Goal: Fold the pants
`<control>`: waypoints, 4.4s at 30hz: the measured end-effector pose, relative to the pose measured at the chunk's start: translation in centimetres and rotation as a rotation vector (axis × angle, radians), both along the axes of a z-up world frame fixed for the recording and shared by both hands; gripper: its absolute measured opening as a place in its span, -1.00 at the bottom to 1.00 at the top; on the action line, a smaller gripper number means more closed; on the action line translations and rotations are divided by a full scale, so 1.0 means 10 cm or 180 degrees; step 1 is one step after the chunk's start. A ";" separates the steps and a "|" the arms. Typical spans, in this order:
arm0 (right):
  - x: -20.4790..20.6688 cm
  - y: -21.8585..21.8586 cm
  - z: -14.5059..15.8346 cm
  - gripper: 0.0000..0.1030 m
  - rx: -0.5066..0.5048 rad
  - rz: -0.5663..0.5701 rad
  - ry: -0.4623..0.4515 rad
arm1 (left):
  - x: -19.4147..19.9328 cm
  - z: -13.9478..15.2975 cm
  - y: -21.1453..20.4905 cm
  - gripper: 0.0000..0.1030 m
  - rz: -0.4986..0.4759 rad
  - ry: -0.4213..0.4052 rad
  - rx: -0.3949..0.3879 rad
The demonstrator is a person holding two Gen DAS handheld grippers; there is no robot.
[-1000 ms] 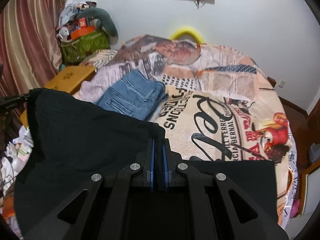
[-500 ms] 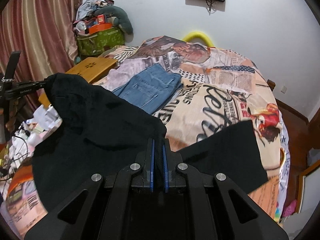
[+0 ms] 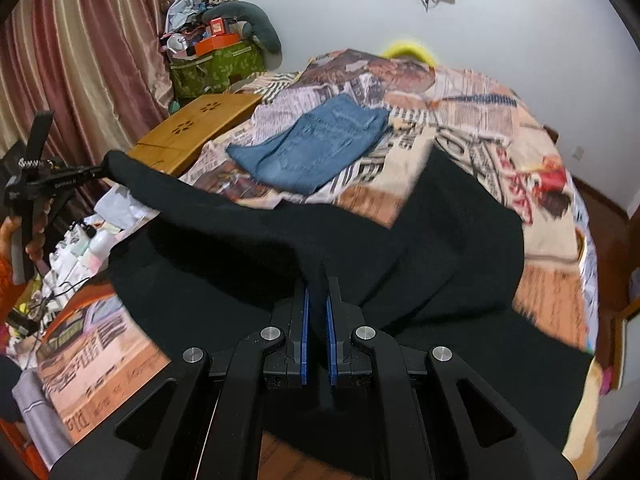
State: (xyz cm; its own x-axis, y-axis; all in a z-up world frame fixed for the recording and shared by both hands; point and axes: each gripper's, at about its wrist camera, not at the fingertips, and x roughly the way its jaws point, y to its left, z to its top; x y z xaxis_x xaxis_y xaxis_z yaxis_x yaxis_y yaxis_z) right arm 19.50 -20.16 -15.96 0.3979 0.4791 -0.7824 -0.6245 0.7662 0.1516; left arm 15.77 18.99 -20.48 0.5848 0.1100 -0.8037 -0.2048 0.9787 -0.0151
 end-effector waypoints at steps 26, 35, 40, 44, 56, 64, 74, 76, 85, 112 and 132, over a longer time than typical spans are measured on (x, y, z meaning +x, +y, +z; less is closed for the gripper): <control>-0.27 -0.39 0.31 -0.37 0.0100 -0.0289 -0.0073 | -0.13 0.25 -0.14 0.22 0.0076 0.0069 0.0236; 0.20 -0.27 0.49 0.04 0.0063 -0.0318 -0.0339 | 0.43 0.53 -0.42 0.80 0.0015 -0.0228 0.0056; 0.68 -0.17 0.34 0.05 0.0001 -0.0318 -0.0180 | 0.84 0.46 -0.58 0.81 -0.0055 -0.0183 0.0063; 1.06 -0.06 0.17 0.05 -0.0062 -0.0311 -0.0016 | 1.11 0.33 -0.73 0.81 -0.0174 -0.0111 0.0176; 1.87 0.37 -0.53 0.05 -0.0170 -0.0194 0.0536 | 1.67 -0.25 -0.95 0.81 -0.0395 0.0217 0.0263; 2.04 0.53 -0.94 -0.05 -0.0397 -0.0282 0.0657 | 1.82 -0.53 -0.99 0.81 -0.0404 0.0378 0.0244; 2.07 0.16 -0.79 -0.83 -0.0098 -0.0567 0.0687 | 1.71 -0.51 -1.10 0.81 -0.0502 0.0447 0.0173; 1.99 0.06 -0.64 -0.83 -0.0030 -0.0596 0.0596 | 1.67 -0.47 -1.14 0.81 -0.0536 0.0458 0.0135; 1.43 -0.75 0.29 -0.83 0.0305 -0.0890 0.0045 | 1.46 -0.19 -1.47 0.81 -0.0745 0.0417 -0.0030; 0.08 -2.40 -0.03 -0.84 0.0035 -0.1732 0.0148 | 0.96 -0.34 -2.84 0.84 -0.1660 0.0733 0.0180; -0.22 -2.21 -0.31 -0.08 -0.0680 -0.1813 0.0091 | 0.91 -0.02 -2.32 0.88 -0.1300 0.0313 0.0067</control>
